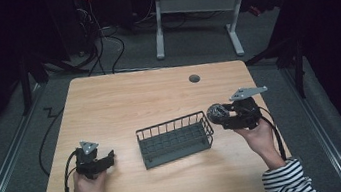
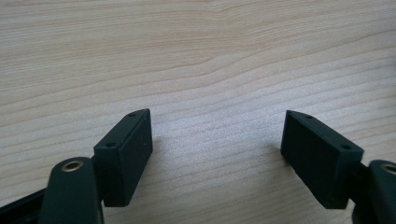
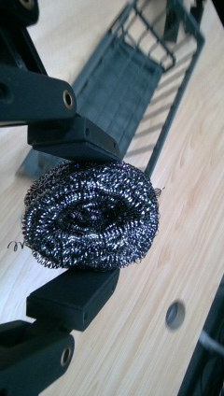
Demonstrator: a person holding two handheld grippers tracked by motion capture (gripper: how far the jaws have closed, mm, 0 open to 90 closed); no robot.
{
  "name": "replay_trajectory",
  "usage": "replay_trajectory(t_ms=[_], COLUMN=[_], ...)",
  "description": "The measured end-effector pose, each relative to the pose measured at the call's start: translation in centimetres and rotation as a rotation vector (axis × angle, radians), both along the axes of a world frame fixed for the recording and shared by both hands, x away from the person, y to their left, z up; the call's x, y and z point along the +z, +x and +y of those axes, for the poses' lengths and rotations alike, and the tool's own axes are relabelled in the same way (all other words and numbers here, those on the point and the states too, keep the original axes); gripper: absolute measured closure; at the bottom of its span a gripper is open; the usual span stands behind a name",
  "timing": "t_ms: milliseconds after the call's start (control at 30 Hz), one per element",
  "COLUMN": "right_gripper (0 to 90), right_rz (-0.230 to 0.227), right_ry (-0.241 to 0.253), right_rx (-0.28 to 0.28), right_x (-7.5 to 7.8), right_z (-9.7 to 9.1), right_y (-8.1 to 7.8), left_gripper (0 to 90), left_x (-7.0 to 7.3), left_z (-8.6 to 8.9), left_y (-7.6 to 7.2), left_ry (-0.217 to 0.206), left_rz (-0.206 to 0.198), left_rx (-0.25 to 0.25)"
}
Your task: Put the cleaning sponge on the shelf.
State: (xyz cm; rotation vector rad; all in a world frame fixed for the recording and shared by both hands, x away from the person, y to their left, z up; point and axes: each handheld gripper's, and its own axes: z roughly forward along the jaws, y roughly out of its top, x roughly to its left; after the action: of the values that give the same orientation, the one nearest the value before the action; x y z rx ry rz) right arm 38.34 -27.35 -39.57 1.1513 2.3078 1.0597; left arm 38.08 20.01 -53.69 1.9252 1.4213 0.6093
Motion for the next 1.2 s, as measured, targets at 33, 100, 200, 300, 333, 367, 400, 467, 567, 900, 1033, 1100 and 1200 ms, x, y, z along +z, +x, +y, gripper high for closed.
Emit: replay_trajectory(t_ms=[33, 100, 200, 300, 333, 367, 400, 467, 567, 900, 1033, 1100, 1200], right_gripper=[38.7, 38.7, 38.7, 38.7, 38.7, 38.7, 38.6, 38.6, 38.5, 38.0, 37.2, 36.8, 35.1], right_rz=[0.006, 0.013, 0.020, 0.035, 0.041, 0.041, 0.060, 0.068, 0.098, 0.184, 0.219, 0.234, 0.242], right_ry=[0.001, 0.004, -0.002, -0.012, -0.015, -0.015, -0.026, -0.028, -0.047, -0.087, -0.089, -0.084, -0.085], right_rx=[0.010, 0.035, 0.056, 0.096, 0.103, 0.103, 0.119, 0.123, 0.140, 0.149, 0.145, 0.143, 0.144], right_x=[0.1, 0.1, 0.1, -0.1, -0.2, -0.2, -0.5, -0.6, -1.2, -3.1, -3.7, -3.9, -4.1], right_z=[0.3, 1.2, 2.0, 3.9, 4.2, 4.2, 5.2, 5.5, 6.6, 8.2, 8.2, 8.1, 8.1], right_y=[0.0, 0.1, 0.2, 0.6, 0.6, 0.6, 0.9, 1.1, 1.5, 2.7, 3.0, 3.1, 3.2], left_gripper=[25.4, 25.5, 25.5, 25.5, 25.5, 25.5, 25.4, 25.4, 25.4, 25.3, 25.3, 25.3, 25.3], left_x=[0.0, 0.0, 0.0, 0.0, 0.0, 0.0, 0.0, 0.0, 0.0, 0.0, 0.0, 0.0, 0.0], left_z=[0.0, 0.0, 0.0, 0.0, 0.0, 0.0, 0.0, 0.0, 0.0, 0.0, 0.0, 0.0, 0.0], left_y=[0.0, 0.0, 0.0, 0.0, 0.0, 0.0, 0.0, 0.0, 0.0, 0.0, 0.0, 0.0, 0.0], left_ry=[0.000, -0.001, -0.001, -0.002, -0.002, -0.002, -0.002, -0.001, -0.002, -0.001, -0.001, -0.001, -0.001], left_rz=[0.000, 0.000, 0.000, 0.000, 0.000, 0.000, 0.000, 0.000, 0.000, 0.000, 0.000, 0.000, 0.000], left_rx=[0.000, 0.000, 0.000, 0.000, 0.000, 0.000, 0.000, 0.000, 0.000, 0.000, 0.000, 0.000, 0.001])
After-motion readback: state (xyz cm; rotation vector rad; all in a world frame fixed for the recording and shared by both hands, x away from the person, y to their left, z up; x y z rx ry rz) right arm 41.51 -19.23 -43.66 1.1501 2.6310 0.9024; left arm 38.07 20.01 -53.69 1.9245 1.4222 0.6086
